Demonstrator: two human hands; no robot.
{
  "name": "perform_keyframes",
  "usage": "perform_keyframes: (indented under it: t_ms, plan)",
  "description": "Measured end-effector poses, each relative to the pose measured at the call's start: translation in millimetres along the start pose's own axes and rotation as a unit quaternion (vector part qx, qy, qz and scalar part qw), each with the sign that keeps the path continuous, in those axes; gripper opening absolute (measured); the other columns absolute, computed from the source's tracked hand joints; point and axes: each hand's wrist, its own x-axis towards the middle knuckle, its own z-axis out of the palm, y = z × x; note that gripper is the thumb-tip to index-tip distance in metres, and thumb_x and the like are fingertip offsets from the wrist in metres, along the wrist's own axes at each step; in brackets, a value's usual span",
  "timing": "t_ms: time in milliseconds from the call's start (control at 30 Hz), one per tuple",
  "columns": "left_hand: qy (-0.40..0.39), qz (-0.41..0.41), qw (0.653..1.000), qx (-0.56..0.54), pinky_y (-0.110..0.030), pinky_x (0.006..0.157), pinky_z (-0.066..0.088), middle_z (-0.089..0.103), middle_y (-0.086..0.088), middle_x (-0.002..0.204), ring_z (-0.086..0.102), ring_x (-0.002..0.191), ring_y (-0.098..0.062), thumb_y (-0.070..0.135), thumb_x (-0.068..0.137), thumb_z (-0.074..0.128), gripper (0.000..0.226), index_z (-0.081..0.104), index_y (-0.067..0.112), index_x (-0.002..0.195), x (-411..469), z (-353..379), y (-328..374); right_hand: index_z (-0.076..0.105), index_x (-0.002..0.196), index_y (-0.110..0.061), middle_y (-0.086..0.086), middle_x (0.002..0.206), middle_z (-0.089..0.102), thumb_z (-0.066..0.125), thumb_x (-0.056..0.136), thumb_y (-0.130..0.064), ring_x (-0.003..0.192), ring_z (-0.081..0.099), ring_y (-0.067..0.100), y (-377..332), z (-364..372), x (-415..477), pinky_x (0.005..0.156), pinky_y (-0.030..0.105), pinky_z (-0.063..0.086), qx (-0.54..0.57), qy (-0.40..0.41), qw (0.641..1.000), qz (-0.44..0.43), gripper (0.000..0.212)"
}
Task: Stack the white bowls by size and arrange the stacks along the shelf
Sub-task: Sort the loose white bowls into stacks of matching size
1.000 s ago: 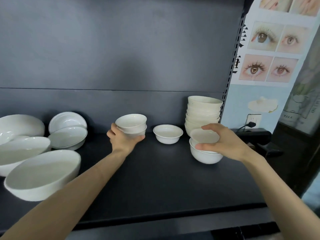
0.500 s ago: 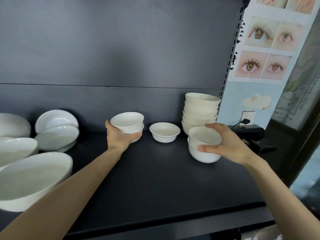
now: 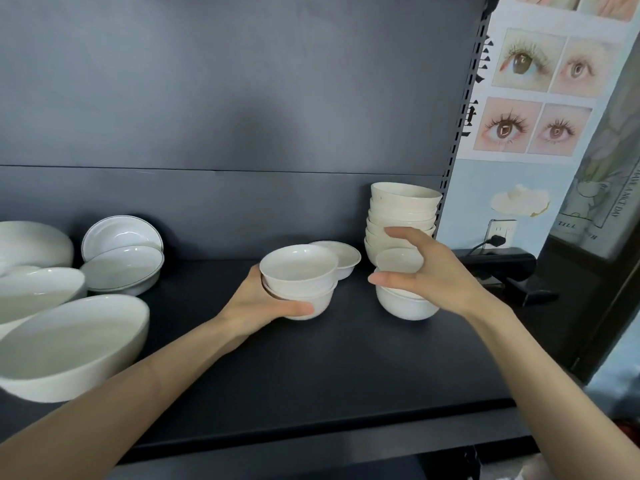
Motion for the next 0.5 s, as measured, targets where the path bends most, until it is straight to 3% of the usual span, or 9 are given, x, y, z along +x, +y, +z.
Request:
perform_keyframes:
  t_ms: [100, 167, 267, 333, 400, 467, 500]
  plan:
    - [-0.059, 0.002, 0.998, -0.014, -0.008, 0.073, 0.050, 0.069, 0.027, 0.100, 0.064, 0.096, 0.008, 0.000, 0.059, 0.086, 0.069, 0.055, 0.037, 0.108, -6, -2, 1, 0.040, 0.140, -0.026, -0.013, 0.131, 0.048, 0.083, 0.071, -0.027, 0.118, 0.043, 0.000, -16, 13, 6, 0.086, 0.007, 0.038, 0.055, -0.062, 0.997, -0.002, 0.082]
    - [-0.080, -0.002, 0.997, -0.013, -0.010, 0.076, 0.051, 0.069, 0.022, 0.108, 0.064, 0.102, 0.003, 0.002, 0.058, 0.085, 0.071, 0.055, 0.037, 0.112, -7, -4, 3, 0.035, 0.143, -0.024, -0.006, 0.132, 0.048, 0.085, 0.068, -0.026, 0.123, 0.047, 0.007, -21, 25, 13, 0.095, 0.015, 0.042, 0.072, -0.106, 0.992, 0.008, 0.090]
    - [-0.070, 0.002, 0.997, -0.016, -0.009, 0.073, 0.051, 0.071, 0.024, 0.102, 0.065, 0.096, 0.005, -0.009, 0.064, 0.081, 0.065, 0.058, 0.036, 0.106, -6, -4, 4, 0.029, 0.147, -0.019, -0.005, 0.128, 0.046, 0.085, 0.068, -0.029, 0.120, 0.050, 0.011, -26, 37, 24, 0.102, 0.026, 0.043, 0.069, -0.154, 0.985, 0.027, 0.097]
    - [-0.049, -0.003, 0.999, -0.022, -0.009, 0.071, 0.051, 0.072, 0.023, 0.099, 0.066, 0.095, 0.004, -0.007, 0.063, 0.082, 0.064, 0.058, 0.035, 0.105, -7, -2, 3, 0.037, 0.139, -0.016, -0.003, 0.126, 0.055, 0.084, 0.070, -0.026, 0.113, 0.057, 0.010, -27, 40, 29, 0.102, 0.029, 0.046, 0.076, -0.172, 0.982, 0.032, 0.084]
    - [-0.034, -0.017, 0.999, -0.028, -0.012, 0.072, 0.051, 0.072, 0.019, 0.102, 0.066, 0.098, 0.001, -0.002, 0.060, 0.086, 0.067, 0.058, 0.034, 0.110, -7, -2, -1, 0.052, 0.112, -0.021, -0.006, 0.110, 0.066, 0.081, 0.075, -0.015, 0.099, 0.064, 0.005, -27, 42, 31, 0.095, 0.025, 0.050, 0.105, -0.189, 0.976, 0.021, 0.048]
    - [-0.026, -0.027, 0.999, -0.032, -0.016, 0.077, 0.051, 0.072, 0.015, 0.106, 0.067, 0.100, -0.002, 0.003, 0.057, 0.089, 0.072, 0.058, 0.031, 0.115, -7, -1, 0, 0.061, 0.104, -0.022, -0.004, 0.105, 0.071, 0.080, 0.075, -0.011, 0.096, 0.067, 0.006, -26, 40, 32, 0.093, 0.027, 0.052, 0.121, -0.181, 0.976, 0.006, 0.036]
    - [-0.023, -0.027, 0.999, -0.035, -0.018, 0.078, 0.051, 0.072, 0.014, 0.107, 0.067, 0.100, -0.003, 0.004, 0.055, 0.090, 0.073, 0.058, 0.030, 0.115, -6, -1, 2, 0.065, 0.106, -0.014, 0.001, 0.106, 0.072, 0.080, 0.075, -0.012, 0.099, 0.067, 0.011, -26, 38, 32, 0.094, 0.032, 0.052, 0.120, -0.166, 0.979, -0.003, 0.035]
